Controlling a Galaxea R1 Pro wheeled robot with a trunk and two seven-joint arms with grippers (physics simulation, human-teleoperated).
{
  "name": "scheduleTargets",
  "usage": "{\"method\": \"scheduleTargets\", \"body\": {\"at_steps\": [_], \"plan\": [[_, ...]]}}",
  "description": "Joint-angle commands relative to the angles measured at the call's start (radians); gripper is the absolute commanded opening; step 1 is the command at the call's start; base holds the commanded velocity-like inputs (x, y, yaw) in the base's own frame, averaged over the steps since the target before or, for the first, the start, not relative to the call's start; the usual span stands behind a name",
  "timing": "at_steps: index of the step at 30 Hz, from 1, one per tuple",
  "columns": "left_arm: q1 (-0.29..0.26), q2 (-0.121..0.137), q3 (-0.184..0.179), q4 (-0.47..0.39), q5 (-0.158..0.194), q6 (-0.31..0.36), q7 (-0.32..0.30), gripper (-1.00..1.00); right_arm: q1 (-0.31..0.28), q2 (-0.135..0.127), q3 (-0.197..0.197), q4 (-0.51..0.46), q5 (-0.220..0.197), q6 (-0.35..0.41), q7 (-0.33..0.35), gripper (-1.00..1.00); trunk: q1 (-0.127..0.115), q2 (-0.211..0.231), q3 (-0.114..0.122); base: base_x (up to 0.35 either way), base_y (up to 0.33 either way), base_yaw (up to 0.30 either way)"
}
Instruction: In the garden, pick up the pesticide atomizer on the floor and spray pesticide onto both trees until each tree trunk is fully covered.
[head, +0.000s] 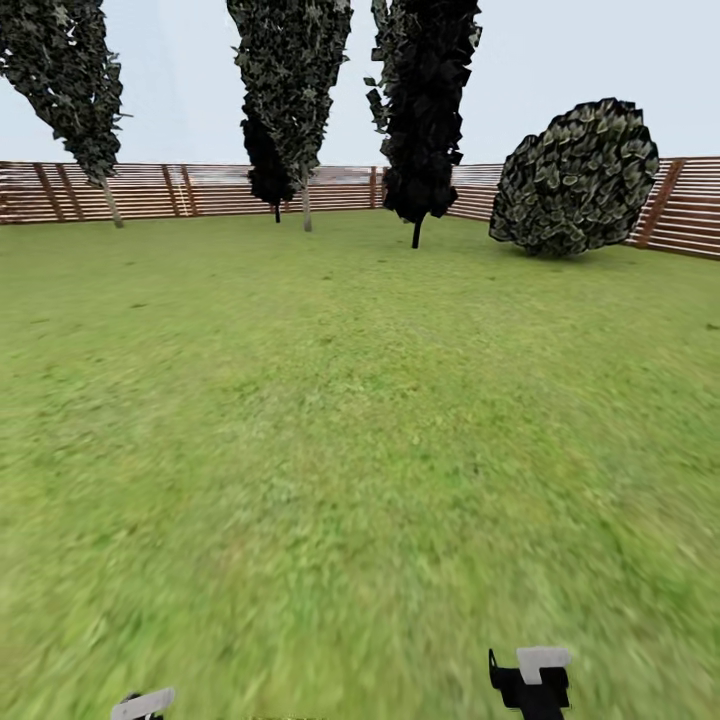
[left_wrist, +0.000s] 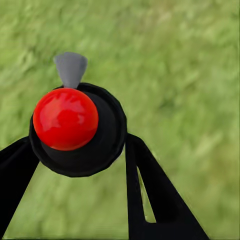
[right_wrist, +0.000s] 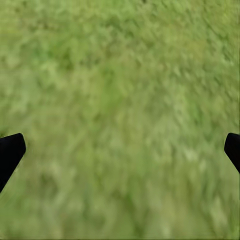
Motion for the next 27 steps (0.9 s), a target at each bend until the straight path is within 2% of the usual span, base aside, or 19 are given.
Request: {"method": "scheduleTargets", "body": {"at_steps": [1, 27], "plan": [[-0.001, 0.000, 0.008, 0.001, -0.010, -0.004, 0.000, -1.00, -0.001, 0.000, -0.005, 0.001, 0.011, -0.002, -0.006, 1.00, 0.000, 0.000, -0.001, 0.000, 0.000, 0.278], [-0.001, -0.002, 0.007, 0.001, -0.011, -0.006, -0.013, -1.00, -0.001, 0.009, -0.005, 0.001, 0.012, -0.002, -0.007, 1.00, 0.000, 0.000, -0.001, 0.000, 0.000, 0.278]]}}
